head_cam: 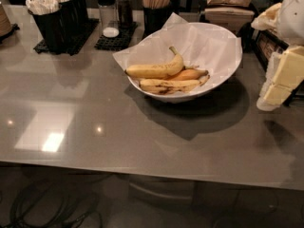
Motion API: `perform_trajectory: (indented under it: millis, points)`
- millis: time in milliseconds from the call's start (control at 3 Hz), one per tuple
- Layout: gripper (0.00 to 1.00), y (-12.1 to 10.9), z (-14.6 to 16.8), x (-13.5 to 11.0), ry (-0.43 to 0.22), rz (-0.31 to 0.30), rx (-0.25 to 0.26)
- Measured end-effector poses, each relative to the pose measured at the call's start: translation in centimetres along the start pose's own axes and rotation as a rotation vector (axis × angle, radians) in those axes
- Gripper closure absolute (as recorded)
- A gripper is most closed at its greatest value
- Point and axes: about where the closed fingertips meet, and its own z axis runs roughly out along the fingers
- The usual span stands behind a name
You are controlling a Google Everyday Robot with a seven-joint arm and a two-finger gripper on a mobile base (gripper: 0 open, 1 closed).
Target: Pick banana from white bowl
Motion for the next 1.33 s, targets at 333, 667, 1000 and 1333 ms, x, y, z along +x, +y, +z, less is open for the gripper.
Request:
perform_trajectory:
  millis: [333,667,1000,1333]
  points:
    - [0.00,-3.4,0.1,-4.4,-0.150,-0.136,-0.009]
    - [0.00,-5.6,0.8,-10.3,-0.280,-0.245,-0.047]
    - [0.00,-6.1,0.3,-10.9,-0.293,-0.250,-0.027]
    - [0.00,-7.0,1.9,-11.3,-0.328,-0.238,-0.028]
